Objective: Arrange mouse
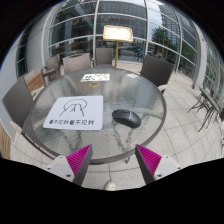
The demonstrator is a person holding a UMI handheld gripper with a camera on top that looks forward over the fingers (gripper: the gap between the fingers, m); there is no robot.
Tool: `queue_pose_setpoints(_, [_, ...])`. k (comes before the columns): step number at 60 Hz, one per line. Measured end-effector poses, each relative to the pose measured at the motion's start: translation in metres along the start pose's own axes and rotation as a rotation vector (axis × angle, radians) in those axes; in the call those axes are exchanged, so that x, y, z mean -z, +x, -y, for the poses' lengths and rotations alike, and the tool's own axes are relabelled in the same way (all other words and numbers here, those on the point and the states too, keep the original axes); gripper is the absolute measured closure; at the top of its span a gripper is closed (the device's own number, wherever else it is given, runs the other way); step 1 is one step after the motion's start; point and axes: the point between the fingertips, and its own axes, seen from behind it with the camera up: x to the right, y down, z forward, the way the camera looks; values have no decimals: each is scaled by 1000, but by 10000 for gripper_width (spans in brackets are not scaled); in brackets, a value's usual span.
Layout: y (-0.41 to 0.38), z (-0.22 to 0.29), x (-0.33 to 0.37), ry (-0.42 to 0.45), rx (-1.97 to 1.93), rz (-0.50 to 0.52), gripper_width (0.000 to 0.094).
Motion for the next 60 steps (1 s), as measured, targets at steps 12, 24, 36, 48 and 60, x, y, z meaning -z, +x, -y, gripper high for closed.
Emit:
queue_pose_setpoints(12, [64,17,-71,-33,27,-48,70])
queue_pose_setpoints(24, [78,55,-128,-41,54,6,71])
queue_pose_setpoints(36, [85,90,-165,-48,55,31,107])
queue_pose_setpoints(48, [88,101,-184,-64,-6,51,452])
queue_pose_setpoints(60, [90,103,-180,-116,-55,49,572])
